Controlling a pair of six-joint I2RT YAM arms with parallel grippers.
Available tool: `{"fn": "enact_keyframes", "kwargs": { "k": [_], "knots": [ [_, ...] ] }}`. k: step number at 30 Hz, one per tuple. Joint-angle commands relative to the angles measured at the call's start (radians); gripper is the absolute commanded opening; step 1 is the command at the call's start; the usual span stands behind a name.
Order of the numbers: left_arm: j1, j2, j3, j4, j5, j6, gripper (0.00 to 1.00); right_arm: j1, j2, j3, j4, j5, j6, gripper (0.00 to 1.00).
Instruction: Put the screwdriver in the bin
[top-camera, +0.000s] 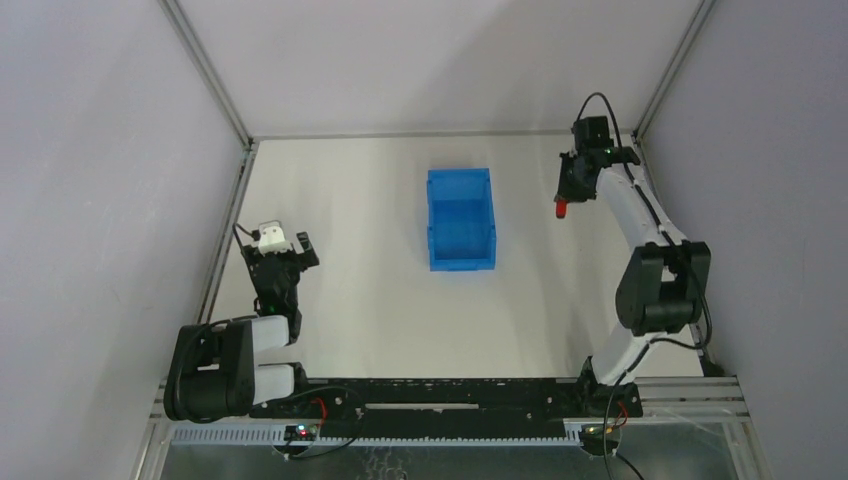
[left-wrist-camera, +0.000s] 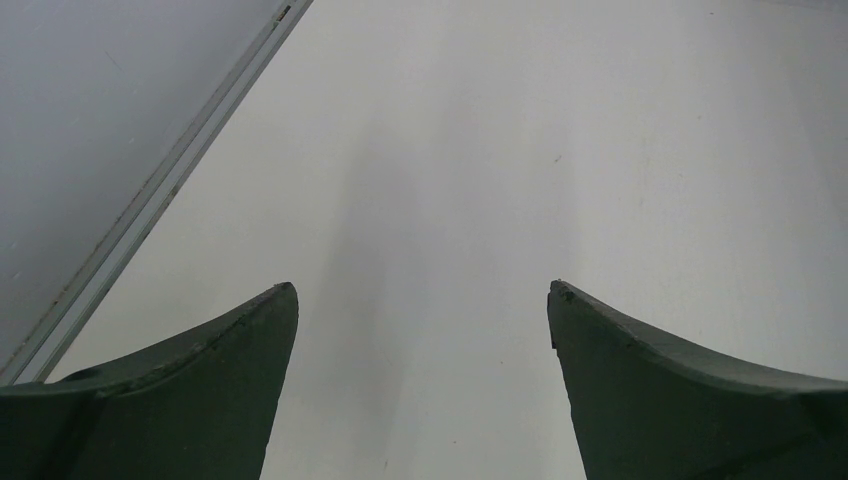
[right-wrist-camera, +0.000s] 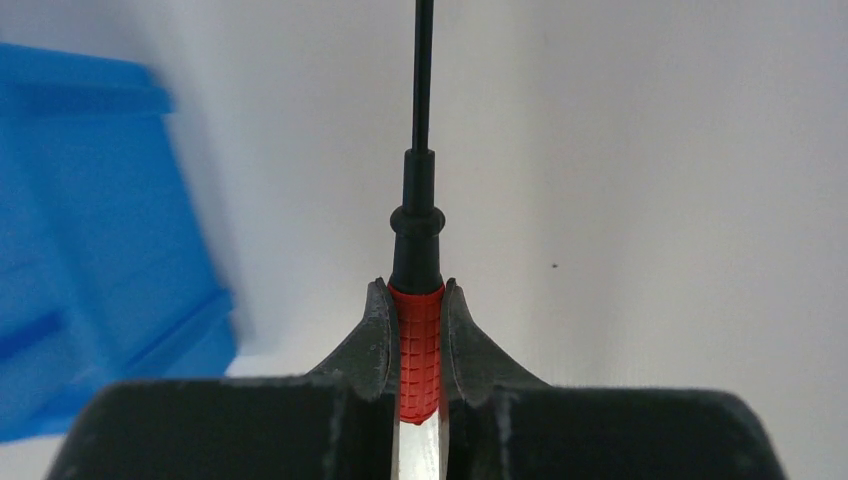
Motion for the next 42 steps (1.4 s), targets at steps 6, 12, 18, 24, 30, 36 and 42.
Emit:
{"fn": "enact_keyframes", "kwargs": {
  "k": [6,12,18,24,30,36,42],
  "knots": [
    [-0.002,-0.012,0.044,0.069,0.005,0.004,1.0,0.138,-0.188,0.133,-0.102,-0.224,0.033,0.09],
    [-0.003,-0.01,0.043,0.069,0.005,0.005,1.0,0.282,-0.173,0.178,-0.065,-0.32,0.0,0.09],
    [-0.001,-0.011,0.043,0.069,0.006,0.005,1.0,0.413,-0.086,0.184,-0.017,-0.256,-0.14,0.12],
    [-0.002,-0.011,0.044,0.069,0.006,0.005,1.0,0.475,0.041,0.152,0.072,-0.13,-0.103,0.13],
    [-0.001,-0.011,0.043,0.069,0.006,0.005,1.0,0.508,0.167,0.134,0.143,-0.009,-0.086,0.16],
    [-0.002,-0.011,0.043,0.069,0.006,0.005,1.0,0.525,0.244,0.105,0.205,0.081,-0.069,0.22],
    [-0.002,-0.011,0.043,0.069,0.005,0.005,1.0,0.537,0.253,0.094,0.227,0.078,-0.053,0.48]
  ]
}}
